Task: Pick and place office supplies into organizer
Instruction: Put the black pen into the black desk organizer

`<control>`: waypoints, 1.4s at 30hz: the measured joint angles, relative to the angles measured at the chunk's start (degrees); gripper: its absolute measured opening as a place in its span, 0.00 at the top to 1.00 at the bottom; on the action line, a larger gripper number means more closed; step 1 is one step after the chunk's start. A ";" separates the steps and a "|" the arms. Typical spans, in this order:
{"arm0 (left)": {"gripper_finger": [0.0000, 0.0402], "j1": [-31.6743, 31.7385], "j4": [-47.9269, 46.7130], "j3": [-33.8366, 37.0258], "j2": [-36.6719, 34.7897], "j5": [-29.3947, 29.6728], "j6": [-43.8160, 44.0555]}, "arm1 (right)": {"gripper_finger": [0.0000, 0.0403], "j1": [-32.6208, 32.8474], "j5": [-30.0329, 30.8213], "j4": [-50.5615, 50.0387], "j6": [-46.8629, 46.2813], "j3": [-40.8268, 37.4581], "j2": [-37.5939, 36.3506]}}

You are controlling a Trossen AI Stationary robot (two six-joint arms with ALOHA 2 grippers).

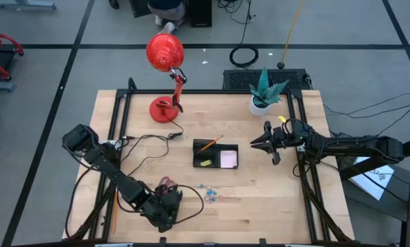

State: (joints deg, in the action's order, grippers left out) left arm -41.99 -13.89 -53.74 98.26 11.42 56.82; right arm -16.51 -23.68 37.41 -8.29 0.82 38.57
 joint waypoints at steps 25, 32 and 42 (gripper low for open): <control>0.42 7.87 -14.68 -0.04 -0.92 -22.12 11.00 | 0.85 0.00 -0.03 0.45 -0.19 0.00 -0.02; 0.42 10.22 -12.00 -0.04 -0.92 -18.31 11.46 | 0.85 0.00 -0.02 0.46 0.15 0.00 -0.02; 0.42 11.38 -18.01 -0.04 -0.92 -11.68 10.26 | 0.85 0.00 0.04 0.46 0.17 0.00 -0.02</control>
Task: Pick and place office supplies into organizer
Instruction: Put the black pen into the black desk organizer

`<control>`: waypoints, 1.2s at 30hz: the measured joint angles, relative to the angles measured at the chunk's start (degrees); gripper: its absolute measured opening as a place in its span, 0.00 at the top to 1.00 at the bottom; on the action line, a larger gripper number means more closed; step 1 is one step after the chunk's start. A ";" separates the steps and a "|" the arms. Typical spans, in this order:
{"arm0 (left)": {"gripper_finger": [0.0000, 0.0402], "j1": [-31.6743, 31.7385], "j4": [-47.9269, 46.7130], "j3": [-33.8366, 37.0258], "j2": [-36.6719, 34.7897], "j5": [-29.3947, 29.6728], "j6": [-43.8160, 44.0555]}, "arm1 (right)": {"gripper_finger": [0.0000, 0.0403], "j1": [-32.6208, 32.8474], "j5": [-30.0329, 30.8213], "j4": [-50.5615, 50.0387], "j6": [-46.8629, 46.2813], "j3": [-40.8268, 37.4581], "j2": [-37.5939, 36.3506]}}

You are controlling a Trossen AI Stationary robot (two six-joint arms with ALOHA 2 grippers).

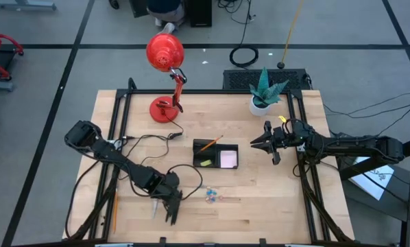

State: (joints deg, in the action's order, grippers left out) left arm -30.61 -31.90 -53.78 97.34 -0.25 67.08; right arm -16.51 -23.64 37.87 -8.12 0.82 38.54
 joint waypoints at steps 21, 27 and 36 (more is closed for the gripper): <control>0.42 -0.52 -4.40 -0.07 -0.07 -0.20 -1.28 | 0.85 0.00 0.02 0.00 -0.15 0.00 0.00; 0.42 -1.05 -0.15 0.07 0.07 0.03 -4.64 | 0.85 0.00 -0.28 -0.20 -0.97 0.00 0.00; 0.42 -1.47 5.92 0.11 0.15 -0.40 -12.08 | 0.85 0.00 -0.37 1.81 0.26 0.00 0.00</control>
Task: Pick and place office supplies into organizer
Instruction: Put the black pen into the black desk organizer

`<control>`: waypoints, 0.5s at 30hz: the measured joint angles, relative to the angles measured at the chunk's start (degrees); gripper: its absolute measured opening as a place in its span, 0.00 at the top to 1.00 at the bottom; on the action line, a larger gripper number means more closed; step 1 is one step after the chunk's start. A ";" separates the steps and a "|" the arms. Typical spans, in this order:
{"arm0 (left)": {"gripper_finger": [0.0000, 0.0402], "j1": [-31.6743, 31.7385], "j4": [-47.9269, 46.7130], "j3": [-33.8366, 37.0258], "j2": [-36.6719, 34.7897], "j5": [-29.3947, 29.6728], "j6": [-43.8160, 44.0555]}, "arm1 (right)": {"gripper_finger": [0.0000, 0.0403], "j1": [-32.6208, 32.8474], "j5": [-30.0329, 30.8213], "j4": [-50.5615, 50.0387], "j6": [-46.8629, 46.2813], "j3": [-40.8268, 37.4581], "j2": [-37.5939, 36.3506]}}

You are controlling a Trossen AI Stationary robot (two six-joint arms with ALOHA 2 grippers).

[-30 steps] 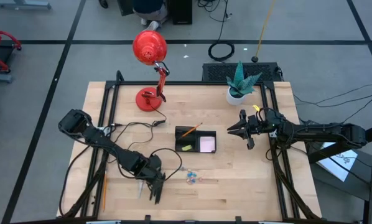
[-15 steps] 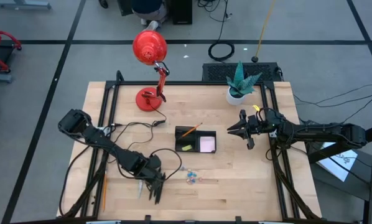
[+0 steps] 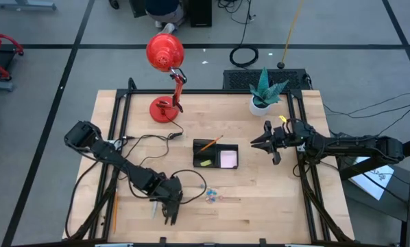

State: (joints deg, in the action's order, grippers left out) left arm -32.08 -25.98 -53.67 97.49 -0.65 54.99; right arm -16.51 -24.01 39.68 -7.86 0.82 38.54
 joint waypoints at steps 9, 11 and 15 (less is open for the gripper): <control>0.42 0.22 -0.06 0.00 -0.04 -0.90 -2.07 | 0.85 0.00 -0.02 -0.04 3.03 0.00 0.00; 0.42 0.82 -0.11 0.00 -0.07 -2.06 -0.35 | 0.85 0.00 0.08 -0.04 3.19 0.00 0.00; 0.42 2.58 -0.82 -0.02 -0.07 -4.87 3.71 | 0.85 0.00 0.24 -0.04 3.21 0.00 0.02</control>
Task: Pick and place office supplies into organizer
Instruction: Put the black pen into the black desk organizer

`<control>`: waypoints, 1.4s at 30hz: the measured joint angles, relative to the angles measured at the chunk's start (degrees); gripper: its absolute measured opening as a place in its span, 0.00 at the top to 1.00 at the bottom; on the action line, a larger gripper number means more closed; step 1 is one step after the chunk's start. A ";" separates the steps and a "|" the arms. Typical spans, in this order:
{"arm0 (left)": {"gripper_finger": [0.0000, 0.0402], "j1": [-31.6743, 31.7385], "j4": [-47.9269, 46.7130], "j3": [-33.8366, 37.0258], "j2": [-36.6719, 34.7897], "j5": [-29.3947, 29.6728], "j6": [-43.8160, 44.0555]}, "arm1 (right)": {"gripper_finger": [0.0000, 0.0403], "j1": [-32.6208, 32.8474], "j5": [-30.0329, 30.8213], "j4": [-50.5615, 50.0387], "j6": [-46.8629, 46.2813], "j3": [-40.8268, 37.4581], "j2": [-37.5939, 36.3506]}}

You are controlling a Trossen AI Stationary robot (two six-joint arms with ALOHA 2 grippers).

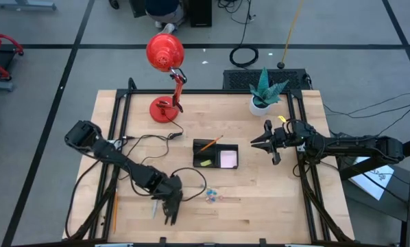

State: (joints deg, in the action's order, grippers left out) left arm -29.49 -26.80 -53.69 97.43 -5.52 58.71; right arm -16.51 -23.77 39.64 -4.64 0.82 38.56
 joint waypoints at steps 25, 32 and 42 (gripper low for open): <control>0.42 -3.51 -3.51 -0.17 0.77 6.85 12.51 | 0.85 0.00 -0.07 0.87 0.85 0.00 0.01; 0.50 -5.38 -3.36 -0.33 2.76 8.03 16.79 | 0.85 0.00 -0.09 0.87 -0.61 0.00 0.01; 0.67 -8.77 -2.69 -3.21 3.98 8.08 21.12 | 0.85 0.00 -0.09 0.87 -0.68 0.00 -0.02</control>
State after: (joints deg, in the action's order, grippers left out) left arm -38.27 -29.48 -56.90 101.41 2.56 79.83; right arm -16.51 -23.86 40.51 -5.32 0.82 38.54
